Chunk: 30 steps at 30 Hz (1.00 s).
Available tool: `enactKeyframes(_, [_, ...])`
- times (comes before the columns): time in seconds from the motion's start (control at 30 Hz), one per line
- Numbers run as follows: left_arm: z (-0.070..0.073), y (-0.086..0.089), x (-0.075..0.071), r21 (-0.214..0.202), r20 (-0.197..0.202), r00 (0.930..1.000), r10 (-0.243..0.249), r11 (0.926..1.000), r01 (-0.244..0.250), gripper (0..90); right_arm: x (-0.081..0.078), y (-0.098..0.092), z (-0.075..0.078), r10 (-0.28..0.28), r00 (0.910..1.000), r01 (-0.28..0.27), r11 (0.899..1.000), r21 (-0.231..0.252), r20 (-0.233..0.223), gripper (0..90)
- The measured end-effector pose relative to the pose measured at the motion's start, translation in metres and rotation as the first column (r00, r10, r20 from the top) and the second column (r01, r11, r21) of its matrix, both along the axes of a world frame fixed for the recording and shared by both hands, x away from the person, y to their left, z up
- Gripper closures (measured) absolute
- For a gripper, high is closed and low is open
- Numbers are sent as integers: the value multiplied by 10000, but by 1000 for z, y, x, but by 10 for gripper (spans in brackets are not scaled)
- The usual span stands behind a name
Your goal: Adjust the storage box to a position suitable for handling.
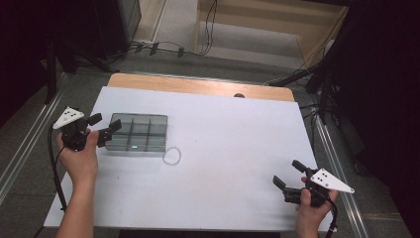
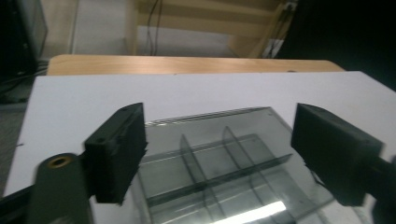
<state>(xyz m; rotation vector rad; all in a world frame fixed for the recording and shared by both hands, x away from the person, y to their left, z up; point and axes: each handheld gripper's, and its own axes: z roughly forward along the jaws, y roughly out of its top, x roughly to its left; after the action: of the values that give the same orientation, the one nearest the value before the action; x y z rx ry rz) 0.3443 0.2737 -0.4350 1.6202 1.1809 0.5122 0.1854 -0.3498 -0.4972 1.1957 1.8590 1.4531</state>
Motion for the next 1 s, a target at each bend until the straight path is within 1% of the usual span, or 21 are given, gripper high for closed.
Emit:
enactKeyframes(0.07, [-2,4,6,-129,-383,9985,391,9991,-396,352,1,0,-1,-33,10000,33,10000,3,-16,14])
enactKeyframes(0.1, [-4,6,8,-99,-600,9967,539,9985,-546,455,2,0,-1,-100,10000,100,9999,-13,3,10])
enactKeyframes(0.13, [-6,8,10,-37,-791,9949,627,9980,-632,455,2,0,-1,-100,10000,100,9999,-13,3,10])
enactKeyframes(0.17, [-10,13,13,163,-1040,9914,797,9968,-784,552,1,0,-1,-80,10000,80,9999,87,55,7])
enactKeyframes(0.2, [-10,13,13,163,-1040,9914,797,9968,-784,595,1,0,-1,-80,10000,80,9999,87,55,7])
enactKeyframes(0.23, [-12,15,14,256,-1145,9898,845,9963,-821,595,1,-1,0,-15,10000,13,9999,146,97,2])
enactKeyframes(0.27, [-16,21,16,141,-1340,9871,873,9962,-862,667,1,-1,0,-32,9999,31,9999,131,124,1])
enactKeyframes(0.3, [-17,24,17,122,-1397,9861,895,9960,-887,712,1,-1,0,1,9999,-2,9999,130,126,0])
enactKeyframes(0.4, [-25,32,19,-10,-1548,9853,717,9974,-727,836,2,-1,-1,54,9999,-55,9999,139,100,0])
enactKeyframes(0.43, [-25,32,19,-10,-1548,9853,717,9974,-727,868,2,-1,-2,77,9999,-78,9999,149,95,0])
enactKeyframes(0.47, [-28,33,20,73,-1614,9847,655,9978,-652,892,3,-1,-2,57,9999,-58,9999,136,87,0])
enactKeyframes(0.5, [-30,33,21,163,-1682,9835,663,9978,-645,892,3,-1,-2,57,9999,-58,9999,136,87,0])
enactKeyframes(0.57, [-35,36,22,16,-1816,9812,654,9978,-663,897,4,-1,-3,16,10000,-16,9999,129,2,0])
enactKeyframes(0.6, [-35,36,22,16,-1816,9812,654,9978,-663,897,4,-1,-3,16,10000,-16,9999,129,2,0])
enactKeyframes(0.63, [-37,36,23,113,-1845,9804,688,9976,-679,898,4,0,-3,22,10000,-22,9999,126,-26,0])
enactKeyframes(0.67, [-37,36,23,113,-1845,9804,688,9976,-679,898,4,0,-3,22,10000,-22,9999,126,-26,0])
enactKeyframes(0.73, [-41,36,25,229,-1937,9783,731,9973,-700,898,4,1,-3,70,10000,-70,10000,51,20,0])
enactKeyframes(0.83, [-46,38,27,181,-2083,9751,754,9972,-732,898,4,1,-3,25,10000,-25,10000,35,-33,0])
enactKeyframes(1.0, [-46,37,28,146,-2040,9763,721,9974,-706,899,4,1,-4,60,10000,-60,10000,15,-35,0])
